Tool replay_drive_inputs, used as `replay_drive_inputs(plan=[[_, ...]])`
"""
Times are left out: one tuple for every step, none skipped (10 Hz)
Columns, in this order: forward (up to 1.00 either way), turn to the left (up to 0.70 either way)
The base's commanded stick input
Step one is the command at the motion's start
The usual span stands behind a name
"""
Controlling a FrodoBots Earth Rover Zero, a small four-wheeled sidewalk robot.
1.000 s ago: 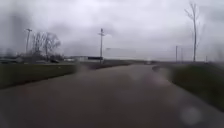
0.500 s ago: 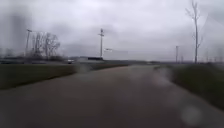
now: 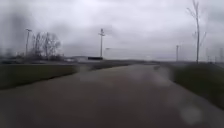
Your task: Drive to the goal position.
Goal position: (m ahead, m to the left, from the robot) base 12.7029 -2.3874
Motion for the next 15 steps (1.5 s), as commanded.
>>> replay_drive_inputs(plan=[[0.50,-0.01],[0.50,-0.01],[0.50,-0.01],[0.50,-0.01],[0.50,-0.01],[0.50,-0.01],[0.50,-0.01],[0.50,-0.01],[0.50,-0.12],[0.50,-0.51],[0.50,-0.51],[0.50,-0.43],[0.50,-0.27],[0.50,-0.12],[0.50,-0.01]])
